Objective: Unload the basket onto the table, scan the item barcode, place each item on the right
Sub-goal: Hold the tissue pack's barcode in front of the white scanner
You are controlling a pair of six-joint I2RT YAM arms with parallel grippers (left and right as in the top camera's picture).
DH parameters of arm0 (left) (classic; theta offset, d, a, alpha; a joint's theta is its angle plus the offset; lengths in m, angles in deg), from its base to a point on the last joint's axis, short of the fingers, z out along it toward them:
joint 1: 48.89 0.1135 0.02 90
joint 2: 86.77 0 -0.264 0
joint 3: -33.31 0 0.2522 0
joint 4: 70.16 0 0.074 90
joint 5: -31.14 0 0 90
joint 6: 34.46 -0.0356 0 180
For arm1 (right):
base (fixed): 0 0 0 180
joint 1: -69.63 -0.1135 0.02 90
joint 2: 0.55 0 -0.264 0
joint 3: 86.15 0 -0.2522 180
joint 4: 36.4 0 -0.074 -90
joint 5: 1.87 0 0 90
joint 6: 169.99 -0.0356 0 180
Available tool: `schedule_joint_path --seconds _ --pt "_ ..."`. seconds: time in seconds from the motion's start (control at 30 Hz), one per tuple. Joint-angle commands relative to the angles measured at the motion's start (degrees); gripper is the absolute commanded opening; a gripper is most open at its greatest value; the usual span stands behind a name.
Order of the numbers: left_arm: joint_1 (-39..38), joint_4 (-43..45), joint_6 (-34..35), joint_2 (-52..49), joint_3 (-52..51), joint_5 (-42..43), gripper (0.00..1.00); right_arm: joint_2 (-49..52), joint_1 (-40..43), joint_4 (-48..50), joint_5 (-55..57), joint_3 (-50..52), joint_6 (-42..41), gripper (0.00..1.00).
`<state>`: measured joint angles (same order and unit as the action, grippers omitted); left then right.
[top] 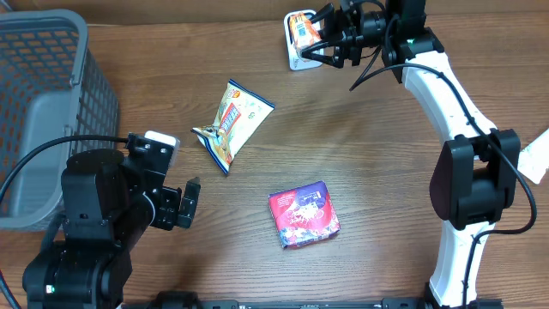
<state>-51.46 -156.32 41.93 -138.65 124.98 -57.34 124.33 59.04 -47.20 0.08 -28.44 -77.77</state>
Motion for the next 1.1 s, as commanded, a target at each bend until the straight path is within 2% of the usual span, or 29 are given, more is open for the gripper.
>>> schedule_joint_path --seconds 0.0,0.17,0.23,0.33,0.37,0.4,0.57,0.7,0.8,0.9,1.07 --pt "0.3 0.2 0.8 0.1 0.0 0.6 1.00 -2.1 -0.3 -2.7 -1.8 -1.0 -10.0 0.54" --pt "0.3 0.2 0.8 0.1 0.0 0.6 1.00 -2.1 -0.3 -11.4 4.4 -1.0 -17.0 0.55" --pt "0.3 0.2 0.8 0.1 0.0 0.6 1.00 -2.1 -0.3 -14.0 9.3 -1.0 -23.4 0.55" --pt "0.3 0.2 0.8 0.1 0.0 0.6 1.00 -2.1 -0.3 -14.6 17.7 -1.0 -39.4 0.55" --pt "0.3 0.2 0.8 0.1 0.0 0.6 1.00 -2.1 -0.4 -14.7 19.8 -1.0 -42.0 0.56" --pt "0.3 0.2 0.8 0.1 0.0 0.6 1.00 -2.1 -0.4 -14.7 22.5 -1.0 -44.4 0.61" --pt "0.3 0.2 0.8 0.1 0.0 0.6 1.00 -1.7 -0.4 -14.6 32.3 -1.0 -53.6 0.57" --pt "0.3 0.2 0.8 0.1 0.0 0.6 1.00 -1.0 -0.4 -11.6 37.2 -1.0 -61.2 0.57" --pt "0.3 0.2 0.8 0.1 0.0 0.6 1.00 0.1 -0.7 -5.3 37.5 -1.0 -65.6 0.57" --pt "0.3 0.2 0.8 0.1 0.0 0.6 1.00 2.3 -2.1 -0.3 39.1 -1.0 -76.0 0.56" --pt "0.3 0.2 0.8 0.1 0.0 0.6 1.00 6.6 -3.5 1.1 42.2 -1.0 -91.1 0.57"
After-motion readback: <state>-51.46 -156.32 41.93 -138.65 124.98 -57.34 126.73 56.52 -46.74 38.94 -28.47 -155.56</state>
